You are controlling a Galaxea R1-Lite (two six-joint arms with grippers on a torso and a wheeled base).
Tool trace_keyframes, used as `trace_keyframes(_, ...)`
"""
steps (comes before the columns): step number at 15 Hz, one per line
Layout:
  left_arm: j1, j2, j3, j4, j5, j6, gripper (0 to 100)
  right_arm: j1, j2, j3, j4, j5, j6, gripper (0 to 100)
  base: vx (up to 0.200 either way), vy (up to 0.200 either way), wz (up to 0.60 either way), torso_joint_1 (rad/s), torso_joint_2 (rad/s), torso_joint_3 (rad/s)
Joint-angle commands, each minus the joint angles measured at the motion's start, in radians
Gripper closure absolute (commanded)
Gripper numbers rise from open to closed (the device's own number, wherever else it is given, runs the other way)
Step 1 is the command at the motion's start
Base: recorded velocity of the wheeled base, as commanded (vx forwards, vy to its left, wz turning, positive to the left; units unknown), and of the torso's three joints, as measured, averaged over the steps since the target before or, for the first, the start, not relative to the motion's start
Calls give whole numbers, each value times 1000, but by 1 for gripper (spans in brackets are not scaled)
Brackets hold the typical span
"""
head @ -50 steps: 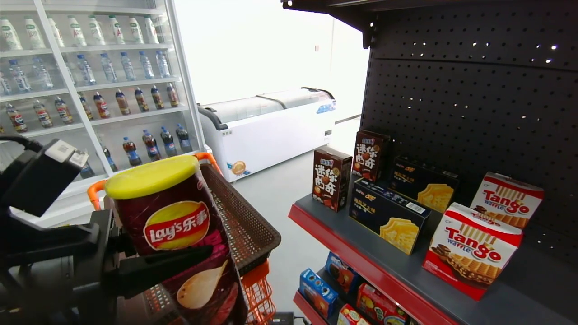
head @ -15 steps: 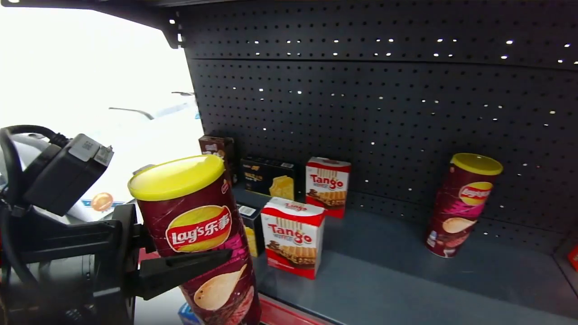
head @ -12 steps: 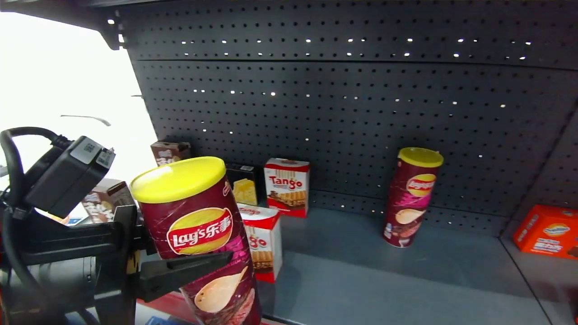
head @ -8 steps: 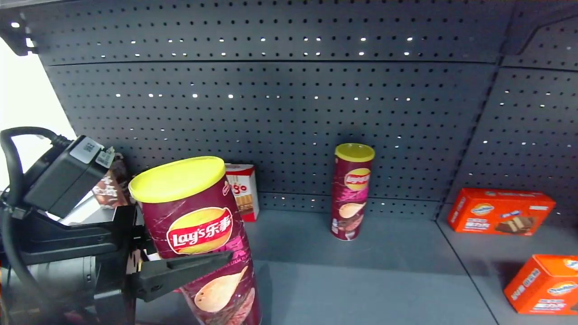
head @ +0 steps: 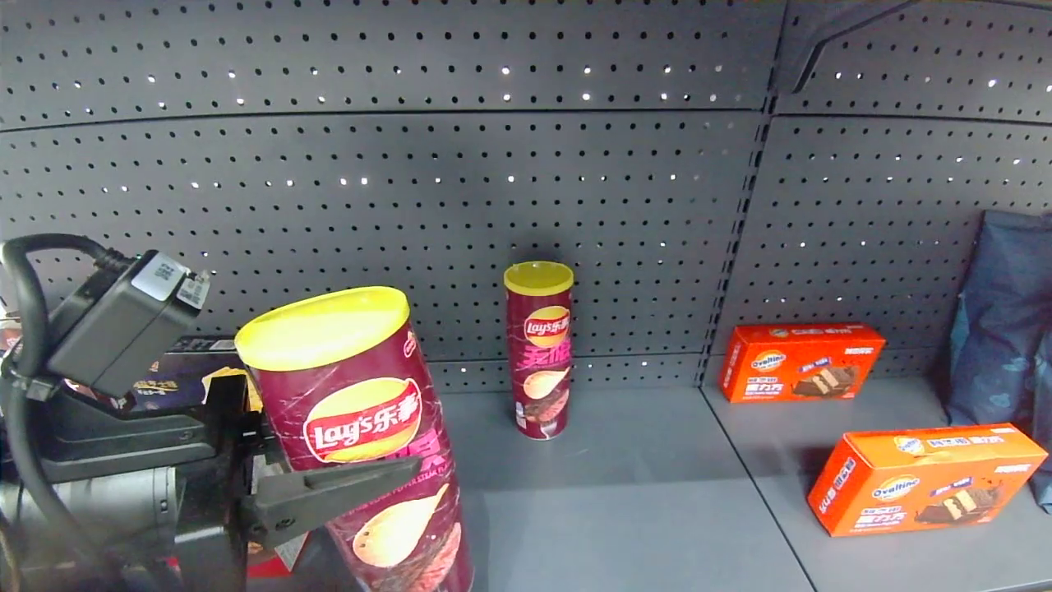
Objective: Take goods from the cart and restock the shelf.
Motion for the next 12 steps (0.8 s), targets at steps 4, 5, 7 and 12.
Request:
trace_keyframes(4, 6, -1, 6, 0, 2, 0, 100, 0, 0, 0, -1, 1, 0, 0, 0, 0, 300, 1, -2, 1)
trace_keyframes(5, 6, -1, 8, -1, 2, 0, 100, 0, 0, 0, -1, 1, 0, 0, 0, 0, 600, 2, -2, 12)
trace_keyframes(7, 7, -1, 11, -1, 2, 0, 100, 0, 0, 0, -1, 1, 0, 0, 0, 0, 0, 0, 0, 0)
trace_keyframes(12, 11, -2, 11, -1, 0, 0, 100, 0, 0, 0, -1, 1, 0, 0, 0, 0, 0, 0, 0, 0)
